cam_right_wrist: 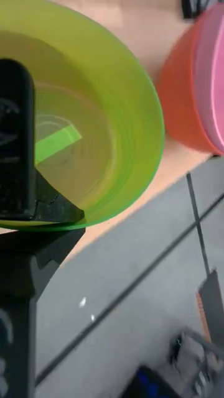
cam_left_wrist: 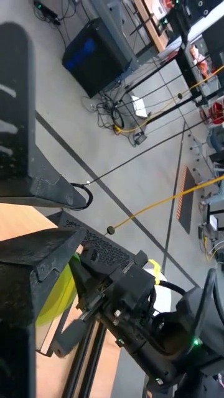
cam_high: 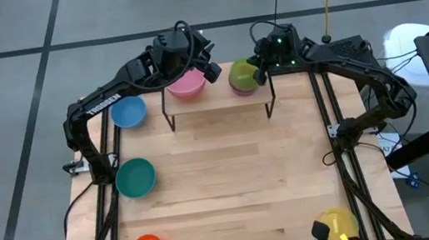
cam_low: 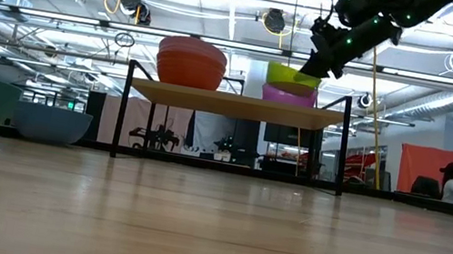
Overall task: Place and stack bowls onto a shelf
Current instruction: Stack the green bowl on top of the purple bowl on the shelf, then stack the dark green bowl on top of the pink bowl on the shelf
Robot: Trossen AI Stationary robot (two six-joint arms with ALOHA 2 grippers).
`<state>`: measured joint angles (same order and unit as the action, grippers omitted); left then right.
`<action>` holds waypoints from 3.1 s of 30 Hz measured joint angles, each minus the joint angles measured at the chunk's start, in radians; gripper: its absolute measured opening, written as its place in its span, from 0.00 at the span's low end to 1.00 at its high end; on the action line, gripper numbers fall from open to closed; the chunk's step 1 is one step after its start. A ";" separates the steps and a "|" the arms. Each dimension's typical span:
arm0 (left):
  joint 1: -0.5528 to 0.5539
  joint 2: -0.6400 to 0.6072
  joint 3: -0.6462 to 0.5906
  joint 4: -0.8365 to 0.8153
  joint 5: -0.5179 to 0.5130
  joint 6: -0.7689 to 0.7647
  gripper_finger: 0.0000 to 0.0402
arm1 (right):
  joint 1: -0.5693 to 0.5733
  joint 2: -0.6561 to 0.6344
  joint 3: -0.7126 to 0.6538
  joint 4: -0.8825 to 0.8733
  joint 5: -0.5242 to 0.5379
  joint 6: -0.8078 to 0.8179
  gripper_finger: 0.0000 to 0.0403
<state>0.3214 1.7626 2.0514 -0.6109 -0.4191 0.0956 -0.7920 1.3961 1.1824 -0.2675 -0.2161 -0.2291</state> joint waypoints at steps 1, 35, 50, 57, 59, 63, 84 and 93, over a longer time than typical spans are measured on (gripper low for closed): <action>0.000 0.000 0.000 0.000 0.000 0.000 0.17 | -0.002 0.003 0.000 -0.009 -0.021 0.000 0.00; 0.000 0.001 0.000 -0.087 0.001 0.029 0.17 | -0.011 -0.053 0.000 0.014 -0.017 -0.210 0.32; -0.084 -0.013 0.000 -0.393 0.123 0.062 0.17 | 0.018 -0.478 0.000 -0.078 -0.019 -0.202 0.31; -0.190 -0.015 0.000 -0.652 0.161 -0.061 0.17 | 0.029 -0.616 0.000 -0.147 -0.020 -0.202 0.31; -0.224 -0.015 0.000 -0.691 0.179 -0.103 0.17 | 0.029 -0.645 0.000 -0.158 -0.021 -0.189 0.31; -0.295 -0.015 0.000 -0.743 0.257 -0.163 0.17 | 0.029 -0.683 0.000 -0.166 -0.021 -0.123 0.31; -0.573 -0.015 -0.001 -0.961 0.286 -1.182 0.17 | 0.029 -0.745 0.000 -0.209 -0.024 -0.208 0.31; -0.607 -0.014 -0.001 -0.960 0.290 -1.221 0.17 | 0.029 -0.746 0.000 -0.209 -0.025 -0.232 0.31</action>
<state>-0.2859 1.7481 2.0506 -1.5711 -0.1287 -1.1252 -0.7635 0.6504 1.1824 -0.4763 -0.2409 -0.4614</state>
